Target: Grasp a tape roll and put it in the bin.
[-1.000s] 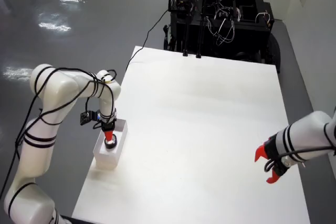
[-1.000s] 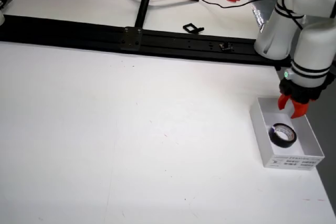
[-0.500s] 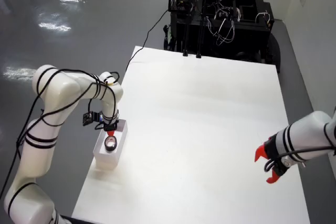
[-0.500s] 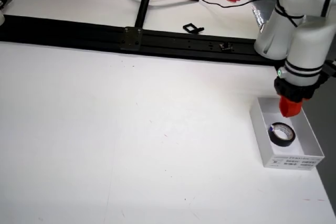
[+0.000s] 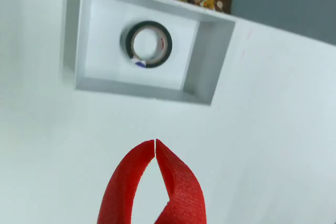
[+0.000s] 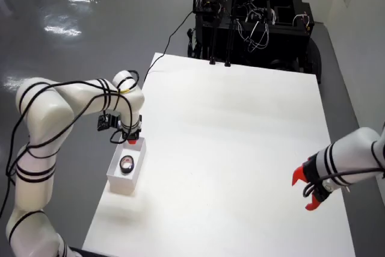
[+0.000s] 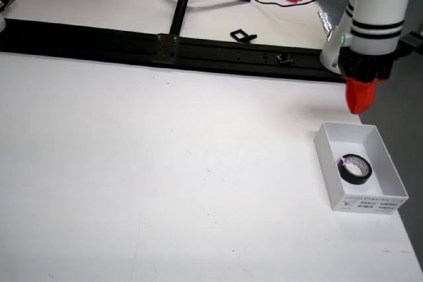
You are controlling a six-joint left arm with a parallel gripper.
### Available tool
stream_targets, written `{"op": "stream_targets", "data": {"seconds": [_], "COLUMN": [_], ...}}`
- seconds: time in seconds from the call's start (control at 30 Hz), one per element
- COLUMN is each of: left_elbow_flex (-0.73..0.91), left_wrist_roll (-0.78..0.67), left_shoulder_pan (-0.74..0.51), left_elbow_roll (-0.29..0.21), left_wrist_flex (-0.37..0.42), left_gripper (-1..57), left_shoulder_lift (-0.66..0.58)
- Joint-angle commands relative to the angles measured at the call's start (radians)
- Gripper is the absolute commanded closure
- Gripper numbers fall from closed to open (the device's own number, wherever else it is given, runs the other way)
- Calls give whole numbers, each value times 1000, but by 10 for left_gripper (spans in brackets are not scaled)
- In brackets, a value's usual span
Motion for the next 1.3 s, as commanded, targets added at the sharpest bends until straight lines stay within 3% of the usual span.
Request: {"op": "stream_targets", "data": {"seconds": [0.03,0.37,0.53,0.73,0.87,1.1,1.2,1.3], "left_elbow_flex": [-2,-5,-5,-6,-6,-6,-6,-6], "left_wrist_roll": [35,98,187,388,506,700,744,773], "left_shoulder_pan": [-334,-632,-761,-868,-926,-992,-995,-998], "left_elbow_roll": [9,-5,-46,-162,-206,-327,-362,-366], "left_wrist_flex": [94,56,17,-50,-64,-107,-121,-113], "left_gripper": [570,570,570,570,570,570,570,570], "left_shoulder_lift": [-184,-207,-231,-262,-271,-284,-293,-302]}}
